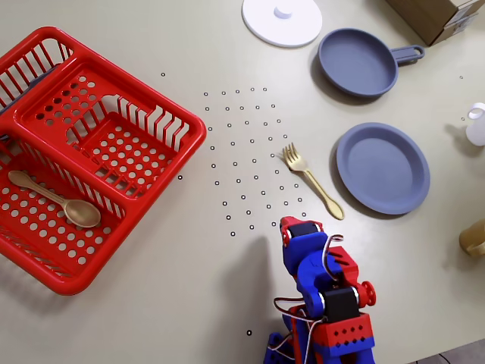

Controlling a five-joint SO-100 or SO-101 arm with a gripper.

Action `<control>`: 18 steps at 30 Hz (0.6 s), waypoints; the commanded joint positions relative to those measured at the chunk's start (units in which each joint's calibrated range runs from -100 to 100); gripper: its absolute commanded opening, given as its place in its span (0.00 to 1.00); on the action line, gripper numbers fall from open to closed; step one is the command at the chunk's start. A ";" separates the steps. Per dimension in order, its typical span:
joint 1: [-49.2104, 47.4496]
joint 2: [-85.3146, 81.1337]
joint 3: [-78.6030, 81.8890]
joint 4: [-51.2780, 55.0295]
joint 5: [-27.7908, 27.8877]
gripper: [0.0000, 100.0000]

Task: Push the fork on the left side of the plate

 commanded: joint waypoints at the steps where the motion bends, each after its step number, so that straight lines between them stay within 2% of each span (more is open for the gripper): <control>1: -0.78 -0.43 1.08 -1.34 0.34 0.00; 11: 0.08 -0.43 1.08 -1.34 -0.39 0.00; 14: -2.94 -0.43 0.90 -0.45 3.37 0.02; 18: -6.45 6.25 -4.54 -3.03 4.64 0.00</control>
